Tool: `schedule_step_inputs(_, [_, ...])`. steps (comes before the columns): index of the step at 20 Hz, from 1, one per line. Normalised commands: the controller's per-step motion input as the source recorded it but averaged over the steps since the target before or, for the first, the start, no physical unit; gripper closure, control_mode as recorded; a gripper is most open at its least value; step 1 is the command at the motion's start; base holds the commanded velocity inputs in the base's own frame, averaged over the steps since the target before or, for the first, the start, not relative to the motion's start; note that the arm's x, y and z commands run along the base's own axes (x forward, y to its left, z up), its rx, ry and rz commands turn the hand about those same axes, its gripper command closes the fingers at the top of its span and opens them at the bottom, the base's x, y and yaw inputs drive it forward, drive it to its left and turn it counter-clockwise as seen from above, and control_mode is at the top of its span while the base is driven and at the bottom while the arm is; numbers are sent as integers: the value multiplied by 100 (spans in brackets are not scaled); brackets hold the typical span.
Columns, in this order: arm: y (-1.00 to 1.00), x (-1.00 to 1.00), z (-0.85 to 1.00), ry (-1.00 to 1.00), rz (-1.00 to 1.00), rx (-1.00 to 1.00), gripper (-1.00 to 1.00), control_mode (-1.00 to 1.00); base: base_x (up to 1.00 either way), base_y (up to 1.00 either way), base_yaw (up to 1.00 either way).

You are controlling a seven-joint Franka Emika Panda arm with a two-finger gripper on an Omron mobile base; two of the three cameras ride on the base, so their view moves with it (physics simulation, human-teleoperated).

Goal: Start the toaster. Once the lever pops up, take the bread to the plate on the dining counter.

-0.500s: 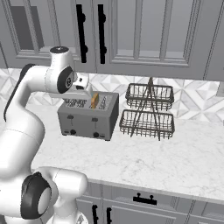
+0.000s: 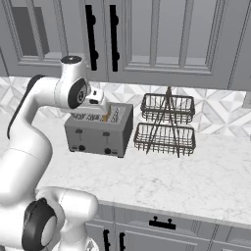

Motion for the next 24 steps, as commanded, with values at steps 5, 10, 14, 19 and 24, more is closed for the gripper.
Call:
schedule_step_inputs(5, [-27, -3, -26, -6, -1, 0, -100, -100, 0, 0, 0])
schedule_step_inputs(10, [-12, 0, -22, -4, 0, 0, 100, -100, 0, 0, 0])
schedule_step_inputs(14, [-8, 0, -19, -4, 0, 0, 100, -100, 0, 0, 0])
schedule_step_inputs(19, [-9, 3, -21, -5, 0, 0, 100, -100, 0, 0, 0])
schedule_step_inputs(24, [-2, 17, -18, -1, 0, 0, 100, -100, 0, 0, 0])
